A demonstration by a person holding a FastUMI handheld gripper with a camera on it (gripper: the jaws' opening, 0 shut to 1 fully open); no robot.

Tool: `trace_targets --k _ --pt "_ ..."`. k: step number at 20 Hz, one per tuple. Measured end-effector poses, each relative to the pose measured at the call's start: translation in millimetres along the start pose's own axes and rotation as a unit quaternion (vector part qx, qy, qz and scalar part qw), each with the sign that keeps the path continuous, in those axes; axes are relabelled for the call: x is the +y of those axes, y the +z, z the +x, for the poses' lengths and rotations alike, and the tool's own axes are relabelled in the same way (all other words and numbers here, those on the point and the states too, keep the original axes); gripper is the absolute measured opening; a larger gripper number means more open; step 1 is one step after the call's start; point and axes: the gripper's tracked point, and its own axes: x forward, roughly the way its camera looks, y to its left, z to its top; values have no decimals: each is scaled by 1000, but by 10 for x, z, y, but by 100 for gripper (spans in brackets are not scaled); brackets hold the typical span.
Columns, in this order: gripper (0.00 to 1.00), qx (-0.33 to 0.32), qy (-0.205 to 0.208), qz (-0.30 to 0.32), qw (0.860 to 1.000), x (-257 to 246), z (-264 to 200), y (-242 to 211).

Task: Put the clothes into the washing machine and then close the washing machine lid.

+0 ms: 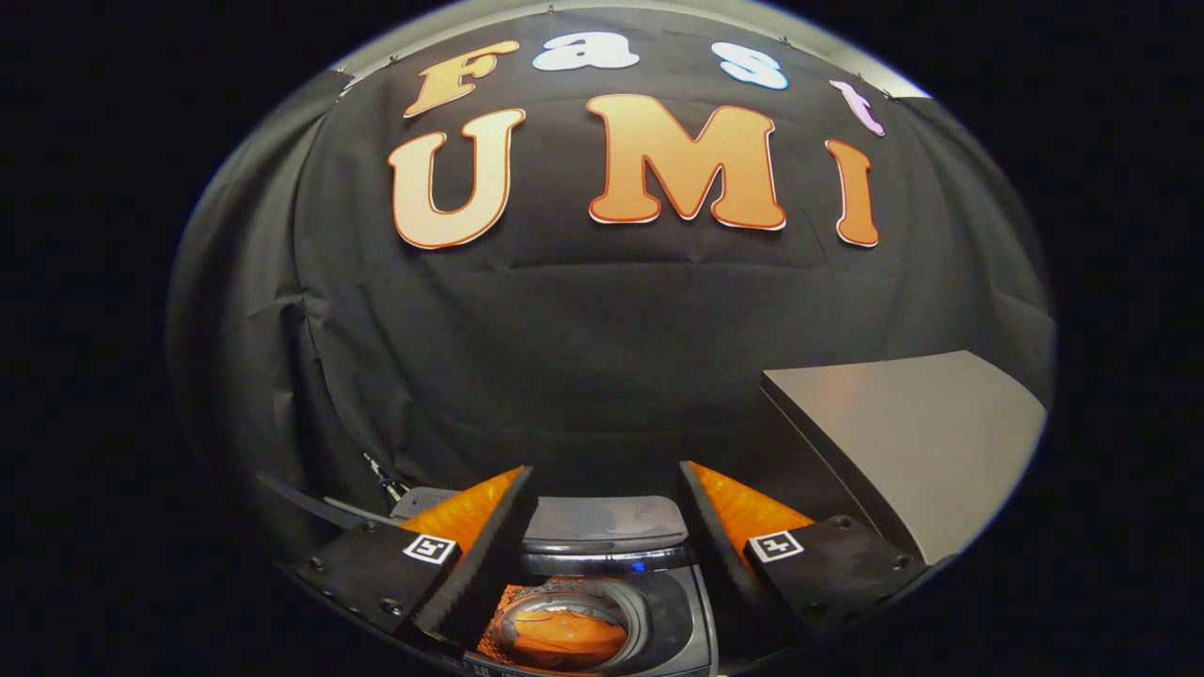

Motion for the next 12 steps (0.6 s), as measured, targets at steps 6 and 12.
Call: trace_targets --k 6,12 --pt "97 -1 -5 -3 1000 -28 -59 -157" --pt "98 100 -17 36 994 -181 19 -1079"
